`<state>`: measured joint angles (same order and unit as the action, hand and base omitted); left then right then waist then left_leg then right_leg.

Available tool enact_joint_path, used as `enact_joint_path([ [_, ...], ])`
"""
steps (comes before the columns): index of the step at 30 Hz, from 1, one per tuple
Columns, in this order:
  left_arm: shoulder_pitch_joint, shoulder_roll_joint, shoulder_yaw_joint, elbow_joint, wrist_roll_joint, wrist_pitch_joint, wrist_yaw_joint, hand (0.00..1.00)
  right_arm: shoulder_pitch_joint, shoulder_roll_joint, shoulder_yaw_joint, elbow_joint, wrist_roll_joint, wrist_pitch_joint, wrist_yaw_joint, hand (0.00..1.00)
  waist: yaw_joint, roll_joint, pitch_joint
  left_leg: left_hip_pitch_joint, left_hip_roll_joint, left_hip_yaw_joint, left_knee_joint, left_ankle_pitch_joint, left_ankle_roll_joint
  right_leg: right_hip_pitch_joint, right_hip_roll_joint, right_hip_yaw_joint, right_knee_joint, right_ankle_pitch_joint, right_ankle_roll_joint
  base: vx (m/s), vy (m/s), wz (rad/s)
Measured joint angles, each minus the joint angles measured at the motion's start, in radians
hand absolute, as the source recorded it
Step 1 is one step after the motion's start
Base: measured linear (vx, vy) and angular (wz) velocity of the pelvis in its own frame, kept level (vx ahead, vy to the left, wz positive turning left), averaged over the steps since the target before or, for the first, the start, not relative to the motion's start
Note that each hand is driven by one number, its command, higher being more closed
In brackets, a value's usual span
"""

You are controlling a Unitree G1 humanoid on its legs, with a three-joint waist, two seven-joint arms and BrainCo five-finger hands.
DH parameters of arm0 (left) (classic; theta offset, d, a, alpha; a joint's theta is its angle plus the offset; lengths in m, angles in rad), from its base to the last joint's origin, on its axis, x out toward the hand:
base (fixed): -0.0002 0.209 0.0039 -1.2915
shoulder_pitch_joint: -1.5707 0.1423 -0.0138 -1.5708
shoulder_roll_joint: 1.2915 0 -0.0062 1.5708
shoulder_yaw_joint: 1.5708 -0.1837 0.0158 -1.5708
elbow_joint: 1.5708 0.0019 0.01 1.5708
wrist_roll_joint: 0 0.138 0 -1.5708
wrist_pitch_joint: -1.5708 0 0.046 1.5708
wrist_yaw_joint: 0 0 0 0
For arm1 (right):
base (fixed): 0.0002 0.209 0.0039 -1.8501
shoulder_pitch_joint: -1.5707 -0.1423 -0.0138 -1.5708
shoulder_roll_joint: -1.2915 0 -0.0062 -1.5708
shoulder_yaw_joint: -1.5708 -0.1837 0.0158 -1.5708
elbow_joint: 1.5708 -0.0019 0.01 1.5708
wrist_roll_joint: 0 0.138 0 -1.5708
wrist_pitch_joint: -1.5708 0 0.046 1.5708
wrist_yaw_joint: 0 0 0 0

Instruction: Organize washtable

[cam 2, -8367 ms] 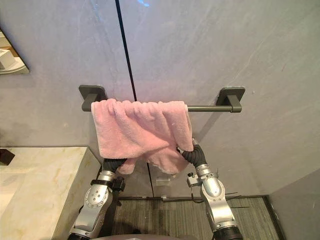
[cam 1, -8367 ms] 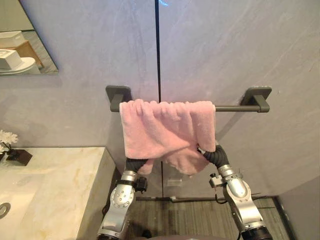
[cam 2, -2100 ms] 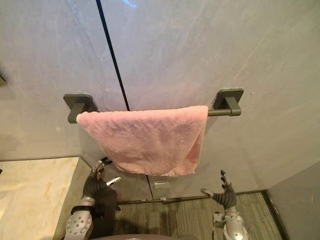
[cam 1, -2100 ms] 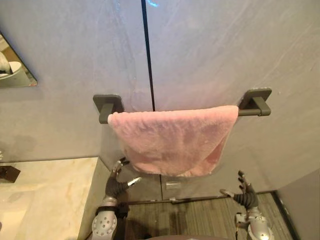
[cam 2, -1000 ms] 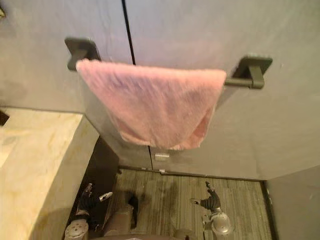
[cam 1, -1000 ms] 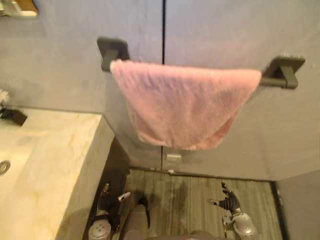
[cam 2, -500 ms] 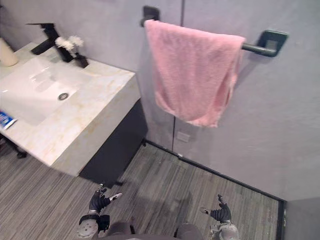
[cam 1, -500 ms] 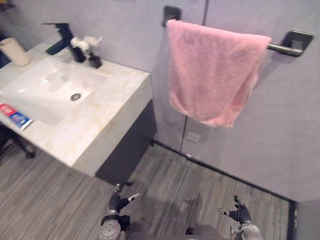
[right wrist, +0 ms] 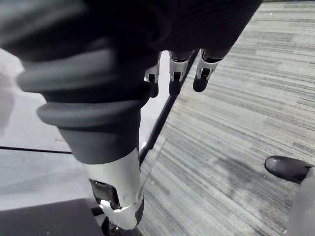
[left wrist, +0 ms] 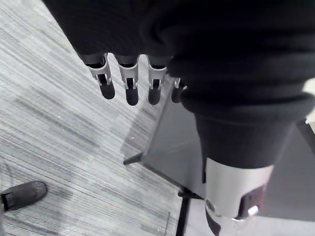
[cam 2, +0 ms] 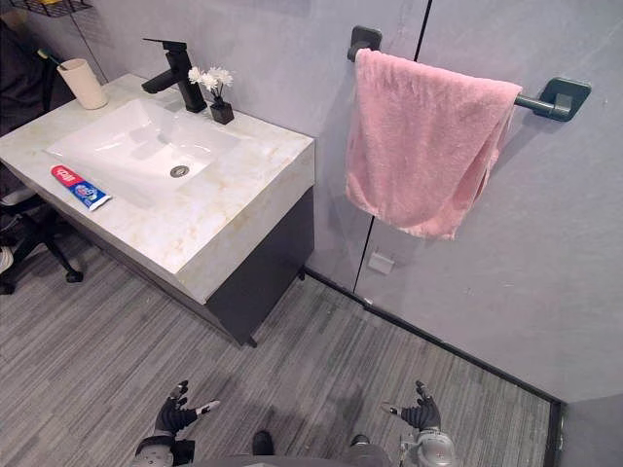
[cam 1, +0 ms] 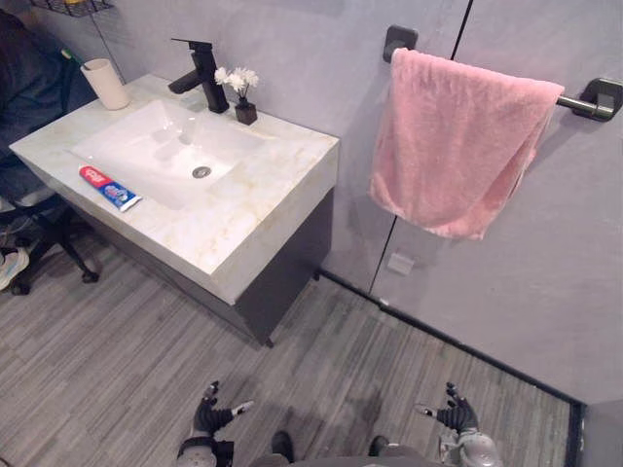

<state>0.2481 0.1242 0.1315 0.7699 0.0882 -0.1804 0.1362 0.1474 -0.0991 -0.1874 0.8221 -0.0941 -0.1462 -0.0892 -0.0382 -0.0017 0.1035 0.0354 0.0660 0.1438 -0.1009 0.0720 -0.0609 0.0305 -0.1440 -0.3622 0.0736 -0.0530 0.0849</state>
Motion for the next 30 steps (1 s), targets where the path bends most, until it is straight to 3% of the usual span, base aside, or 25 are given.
enact_joint_path([
  [2, 0.001, -0.003, 0.014, 0.003, 0.000, -0.001, 0.000, 0.00, -0.001, 0.002, 0.003, 0.005, -0.001, 0.000, 0.001, 0.00, 0.003, -0.001, 0.001, -0.016, -0.006, -0.028, 0.000, 0.006, 0.000, 0.007, -0.003, -0.031, -0.007, -0.001, 0.001, -0.08, 0.024, 0.79],
  [3, -0.002, -0.007, 0.036, 0.002, -0.029, -0.003, 0.002, 0.00, -0.002, 0.005, 0.020, 0.009, -0.012, 0.000, -0.001, 0.00, 0.005, -0.002, 0.003, -0.063, -0.020, -0.092, 0.000, 0.025, 0.008, 0.008, -0.017, -0.114, -0.003, -0.005, 0.007, -0.04, 0.024, 1.47],
  [4, -0.005, -0.007, 0.043, 0.001, -0.047, -0.002, 0.006, 0.00, -0.003, 0.005, 0.024, 0.010, -0.021, 0.000, -0.003, 0.00, 0.008, -0.003, 0.007, -0.100, -0.023, -0.080, 0.000, 0.017, 0.025, 0.011, -0.031, -0.189, -0.001, -0.008, 0.013, -0.02, 0.030, 2.10],
  [5, -0.009, -0.012, 0.058, 0.001, -0.059, -0.002, 0.012, 0.00, -0.003, 0.006, 0.023, 0.010, -0.025, 0.000, -0.003, 0.00, 0.005, -0.009, 0.012, -0.118, -0.020, -0.011, 0.003, -0.011, 0.069, 0.022, -0.048, -0.253, -0.003, -0.007, 0.019, 0.01, 0.041, 1.80],
  [6, -0.011, -0.018, 0.069, 0.001, -0.070, -0.002, 0.019, 0.00, -0.003, 0.005, 0.023, 0.010, -0.026, 0.000, -0.003, 0.00, 0.001, -0.016, 0.017, -0.128, -0.016, 0.061, 0.010, -0.024, 0.088, 0.030, -0.067, -0.294, -0.002, 0.006, 0.021, 0.07, 0.135, 1.91],
  [7, -0.015, -0.029, 0.078, 0.003, -0.087, -0.001, 0.022, 0.00, -0.007, 0.004, 0.030, 0.010, -0.027, 0.001, -0.004, 0.00, 0.001, -0.022, 0.034, -0.136, 0.011, 0.236, 0.033, -0.026, 0.101, 0.048, -0.098, -0.372, 0.015, 0.007, 0.027, 0.13, 0.227, 1.80],
  [8, -0.012, -0.032, 0.078, 0.003, -0.093, -0.001, 0.023, 0.00, -0.014, -0.004, 0.030, 0.010, -0.029, 0.001, -0.004, 0.00, 0.001, -0.008, 0.041, -0.136, 0.041, 0.372, 0.063, -0.017, 0.113, 0.066, -0.116, -0.417, 0.038, -0.005, 0.040, 0.18, 0.277, 2.00],
  [9, 0.006, -0.033, 0.082, 0.004, -0.108, 0.001, 0.027, 0.00, -0.029, -0.017, 0.032, 0.009, -0.034, 0.001, -0.005, 0.00, -0.003, -0.009, 0.051, -0.136, 0.068, 0.491, 0.111, 0.035, 0.099, 0.090, -0.135, -0.466, 0.074, -0.023, 0.058, 0.14, 0.199, 1.37],
  [11, 0.024, -0.030, 0.107, 0.004, -0.117, 0.002, 0.039, 0.00, -0.059, -0.021, 0.045, -0.014, -0.034, 0.000, -0.015, 0.00, 0.013, -0.016, 0.055, -0.131, 0.033, 0.459, 0.103, 0.028, 0.096, 0.104, -0.164, -0.460, 0.078, -0.019, 0.051, 0.09, 0.143, 0.86],
  [15, 0.028, 0.002, 0.116, 0.026, -0.116, 0.003, 0.041, 0.00, -0.123, 0.030, 0.103, -0.046, -0.036, -0.004, -0.019, 0.00, 0.041, -0.061, 0.083, -0.135, -0.018, 0.432, 0.115, -0.007, 0.114, 0.124, -0.196, -0.426, 0.056, -0.013, 0.042, 0.06, 0.082, 0.26],
  [17, 0.028, -0.002, 0.117, 0.025, -0.116, 0.002, 0.040, 0.00, -0.130, 0.034, 0.131, -0.047, -0.037, -0.003, -0.018, 0.00, 0.054, -0.061, 0.087, -0.154, -0.015, 0.429, 0.184, -0.053, 0.115, 0.132, -0.206, -0.427, 0.053, 0.002, 0.050, 0.02, 0.019, -0.03],
  [20, 0.027, -0.004, 0.119, 0.024, -0.116, 0.001, 0.039, 0.00, -0.133, 0.032, 0.152, -0.047, -0.047, -0.002, -0.017, 0.00, 0.050, -0.058, 0.090, -0.202, -0.014, 0.382, 0.289, -0.141, 0.113, 0.157, -0.219, -0.428, 0.061, 0.005, 0.056, 0.04, 0.041, 0.31],
  [21, 0.026, -0.007, 0.115, 0.014, -0.115, 0.001, 0.038, 0.00, -0.125, 0.030, 0.151, -0.051, -0.053, 0.000, -0.016, 0.00, 0.048, -0.053, 0.093, -0.222, -0.017, 0.358, 0.319, -0.163, 0.121, 0.132, -0.243, -0.368, 0.144, -0.002, 0.034, 0.05, 0.113, 0.74],
  [22, 0.026, -0.007, 0.103, -0.005, -0.114, 0.001, 0.038, 0.00, -0.100, 0.021, 0.149, -0.060, -0.055, 0.002, -0.015, 0.00, 0.040, -0.043, 0.092, -0.230, -0.034, 0.310, 0.326, -0.171, 0.134, 0.070, -0.260, -0.211, 0.287, -0.005, -0.095, 0.07, 0.137, 0.99],
  [23, 0.026, -0.005, 0.096, -0.018, -0.113, 0.000, 0.038, 0.00, -0.086, 0.018, 0.151, -0.063, -0.055, 0.002, -0.013, 0.00, 0.033, -0.035, 0.090, -0.228, -0.044, 0.278, 0.324, -0.173, 0.137, 0.027, -0.259, -0.109, 0.366, 0.021, -0.142, 0.14, 0.160, 1.48],
  [24, 0.015, 0.007, 0.089, -0.027, -0.104, -0.003, 0.039, 0.00, -0.068, 0.014, 0.151, -0.063, -0.054, 0.001, -0.011, 0.00, 0.015, -0.019, 0.102, -0.227, -0.052, 0.204, 0.311, -0.180, 0.145, -0.037, -0.207, 0.075, 0.488, -0.058, -0.085, 0.14, 0.081, 1.33],
  [26, -0.020, 0.031, 0.080, -0.024, -0.094, -0.001, 0.040, 0.00, -0.061, 0.021, 0.172, -0.064, -0.054, 0.001, 0.001, 0.00, 0.012, -0.049, 0.121, -0.205, -0.076, 0.136, 0.306, -0.188, 0.158, -0.125, -0.115, 0.216, 0.605, -0.199, -0.038, 0.21, 0.032, 1.28],
  [28, -0.032, 0.034, 0.074, -0.022, -0.092, 0.001, 0.039, 0.00, -0.057, 0.031, 0.206, -0.076, -0.053, -0.003, 0.005, 0.00, 0.006, -0.069, 0.137, -0.150, -0.106, 0.103, 0.284, -0.197, 0.172, -0.208, -0.060, 0.229, 0.617, -0.261, -0.053, 0.23, 0.019, 0.79],
  [30, -0.026, 0.010, 0.055, -0.017, -0.077, -0.002, 0.040, 0.00, -0.054, 0.033, 0.245, -0.083, -0.051, -0.006, 0.008, 0.00, -0.004, -0.052, 0.149, -0.089, -0.108, 0.039, 0.278, -0.226, 0.173, -0.306, 0.034, 0.208, 0.519, -0.256, -0.051, 0.30, 0.004, 0.80],
])
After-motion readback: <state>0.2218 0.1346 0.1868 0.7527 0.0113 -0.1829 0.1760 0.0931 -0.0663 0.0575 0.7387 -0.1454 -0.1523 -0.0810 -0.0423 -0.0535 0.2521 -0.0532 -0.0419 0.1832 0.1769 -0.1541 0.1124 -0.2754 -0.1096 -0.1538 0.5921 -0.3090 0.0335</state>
